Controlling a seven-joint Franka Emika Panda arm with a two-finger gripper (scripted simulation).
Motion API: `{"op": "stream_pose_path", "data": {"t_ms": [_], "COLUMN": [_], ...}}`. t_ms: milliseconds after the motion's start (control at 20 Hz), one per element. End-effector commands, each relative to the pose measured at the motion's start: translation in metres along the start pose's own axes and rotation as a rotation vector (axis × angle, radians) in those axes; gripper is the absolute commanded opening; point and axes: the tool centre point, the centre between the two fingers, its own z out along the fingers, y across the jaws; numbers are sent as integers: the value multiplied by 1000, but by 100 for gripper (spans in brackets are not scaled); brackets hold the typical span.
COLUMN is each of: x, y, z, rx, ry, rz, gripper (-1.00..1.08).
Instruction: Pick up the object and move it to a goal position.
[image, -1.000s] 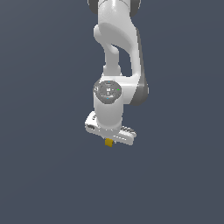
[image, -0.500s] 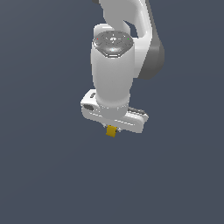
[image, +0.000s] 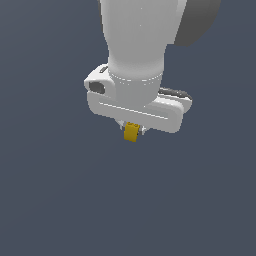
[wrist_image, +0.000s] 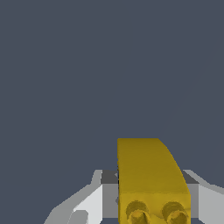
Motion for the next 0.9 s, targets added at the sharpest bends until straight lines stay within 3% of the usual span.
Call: {"op": "stream_pose_path", "data": {"t_ms": [0, 400, 850], "x": [1, 5, 7], "y": [-2, -8, -11], "z": [-20, -63, -81], "rx": [0, 0, 0], "ry": [-1, -1, -1], "rz": [0, 0, -1], "gripper": [-100, -100, -100]}}
